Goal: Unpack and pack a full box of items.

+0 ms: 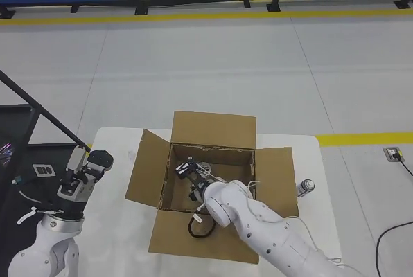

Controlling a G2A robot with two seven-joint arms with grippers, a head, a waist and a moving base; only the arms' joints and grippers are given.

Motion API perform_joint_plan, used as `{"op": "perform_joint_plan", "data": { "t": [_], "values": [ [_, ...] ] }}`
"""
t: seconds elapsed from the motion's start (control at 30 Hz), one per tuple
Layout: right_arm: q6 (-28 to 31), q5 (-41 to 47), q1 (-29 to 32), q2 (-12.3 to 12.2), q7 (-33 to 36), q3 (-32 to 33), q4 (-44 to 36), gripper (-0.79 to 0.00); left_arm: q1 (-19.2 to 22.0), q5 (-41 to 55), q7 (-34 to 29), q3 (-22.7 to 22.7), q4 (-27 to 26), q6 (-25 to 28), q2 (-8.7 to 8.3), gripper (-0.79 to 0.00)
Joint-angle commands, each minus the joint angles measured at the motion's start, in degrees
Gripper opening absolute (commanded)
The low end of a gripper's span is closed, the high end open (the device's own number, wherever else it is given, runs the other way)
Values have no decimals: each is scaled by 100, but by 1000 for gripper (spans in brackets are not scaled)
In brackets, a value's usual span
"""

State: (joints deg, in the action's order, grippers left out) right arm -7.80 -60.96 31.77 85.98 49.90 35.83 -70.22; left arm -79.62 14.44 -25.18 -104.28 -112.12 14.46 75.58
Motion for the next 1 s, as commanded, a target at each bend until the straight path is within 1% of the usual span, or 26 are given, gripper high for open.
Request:
{"op": "perform_joint_plan", "data": {
  "t": [0.0,0.07,0.13,0.2,0.27,0.43,0.57,0.73,0.8,0.9,0.97],
  "values": [
    [-27,-89,53,-19,52,75,-201,-785,0,0,0,0,0,0,0,0],
    [-48,-212,161,-71,144,216,-574,-785,0,0,0,0,0,0,0,0],
    [-5,-355,328,-163,332,442,-1112,-785,0,0,0,0,0,0,0,0],
    [143,-384,575,-288,560,819,-1796,-785,0,0,0,0,0,0,0,0],
    [187,-730,875,-438,839,1256,-2551,-785,0,0,0,0,0,0,0,0],
    [218,-1639,1987,-768,1375,2572,-4610,-785,0,0,0,0,0,0,0,0],
    [121,-2256,2968,-925,1480,3603,-5744,-785,0,0,0,0,0,0,0,0],
    [185,-2154,3966,-1007,1338,4534,-6442,-785,0,0,0,0,0,0,0,0],
    [265,-2032,4237,-1025,1273,4802,-6442,-785,0,0,0,0,0,0,0,0],
    [540,-1725,4504,-1047,1385,4990,-6383,-785,0,0,0,0,0,0,0,0],
    [585,-1866,4543,-1064,1517,5075,-6154,-785,0,0,0,0,0,0,0,0]
  ]
}}
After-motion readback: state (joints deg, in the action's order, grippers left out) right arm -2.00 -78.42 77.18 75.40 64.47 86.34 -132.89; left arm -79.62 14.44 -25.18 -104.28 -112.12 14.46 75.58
